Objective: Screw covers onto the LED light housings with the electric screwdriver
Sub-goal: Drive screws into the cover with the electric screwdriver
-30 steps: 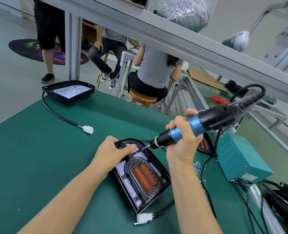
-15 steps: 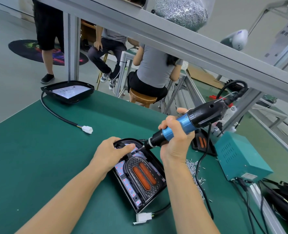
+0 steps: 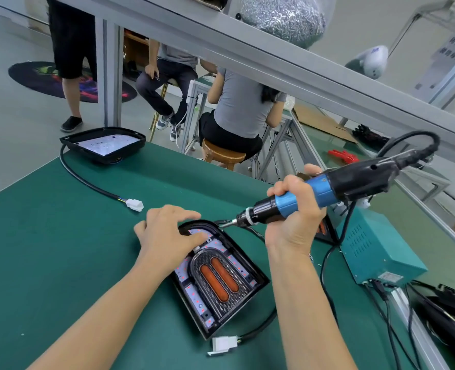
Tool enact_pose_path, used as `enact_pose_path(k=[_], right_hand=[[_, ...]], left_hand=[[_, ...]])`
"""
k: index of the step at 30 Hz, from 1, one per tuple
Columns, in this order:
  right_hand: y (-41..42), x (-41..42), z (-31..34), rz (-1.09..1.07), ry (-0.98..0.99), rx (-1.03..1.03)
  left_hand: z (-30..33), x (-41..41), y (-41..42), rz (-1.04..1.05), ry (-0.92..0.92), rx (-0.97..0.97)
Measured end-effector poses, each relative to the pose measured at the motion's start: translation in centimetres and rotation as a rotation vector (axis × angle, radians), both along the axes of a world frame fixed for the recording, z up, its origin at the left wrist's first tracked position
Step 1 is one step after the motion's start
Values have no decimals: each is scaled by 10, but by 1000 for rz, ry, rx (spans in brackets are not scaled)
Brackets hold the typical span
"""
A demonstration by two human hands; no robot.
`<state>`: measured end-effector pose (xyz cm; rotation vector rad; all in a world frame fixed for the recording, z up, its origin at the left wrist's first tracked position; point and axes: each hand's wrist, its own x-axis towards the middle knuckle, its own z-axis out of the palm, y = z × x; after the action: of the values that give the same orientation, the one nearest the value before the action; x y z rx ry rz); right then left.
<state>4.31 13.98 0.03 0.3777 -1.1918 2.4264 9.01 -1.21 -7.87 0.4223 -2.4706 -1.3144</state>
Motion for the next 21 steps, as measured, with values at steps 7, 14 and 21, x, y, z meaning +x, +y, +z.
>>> enact_pose_path(k=[7,14,21], right_hand=[[2,5,11,34,-28,-132],[4,9,10,70,-63,-204],[5,11,12,56,-54,-189]], left_hand=[[9,3,22,-117,79,351],[10,6,22,-140,99,583],[2,6,14,-132,243,-4]])
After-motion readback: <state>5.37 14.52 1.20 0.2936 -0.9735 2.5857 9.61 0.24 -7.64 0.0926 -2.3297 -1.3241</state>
